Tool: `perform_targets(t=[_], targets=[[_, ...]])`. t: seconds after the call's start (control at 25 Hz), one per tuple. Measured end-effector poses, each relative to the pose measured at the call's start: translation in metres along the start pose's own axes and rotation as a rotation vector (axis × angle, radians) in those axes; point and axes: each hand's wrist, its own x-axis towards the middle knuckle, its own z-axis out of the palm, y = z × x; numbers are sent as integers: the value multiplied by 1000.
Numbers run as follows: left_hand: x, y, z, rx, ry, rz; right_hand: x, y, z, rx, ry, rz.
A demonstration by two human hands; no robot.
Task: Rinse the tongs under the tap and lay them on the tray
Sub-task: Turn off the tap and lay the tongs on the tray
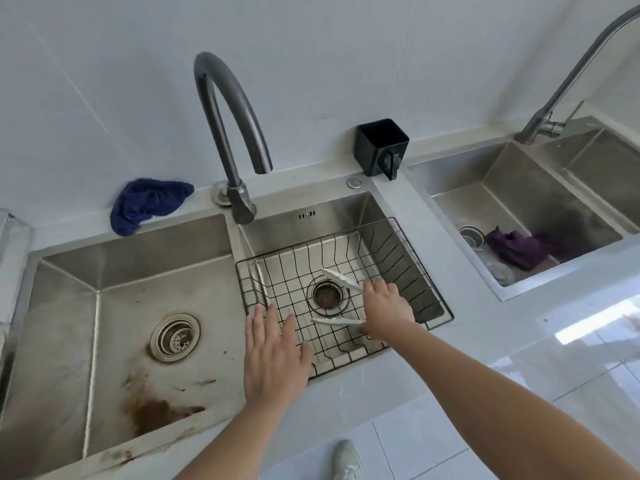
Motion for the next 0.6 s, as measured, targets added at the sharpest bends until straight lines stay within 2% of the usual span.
perform_targets(t=[0.12, 0.28, 0.6], targets=[[1, 1, 4, 24, 18, -11, 12, 7, 8, -79, -34, -68], [0, 2, 4, 44, 25, -23, 22, 11, 12, -160, 31, -151], [0, 2, 3, 46, 21, -24, 12, 10, 0, -89, 101, -197]])
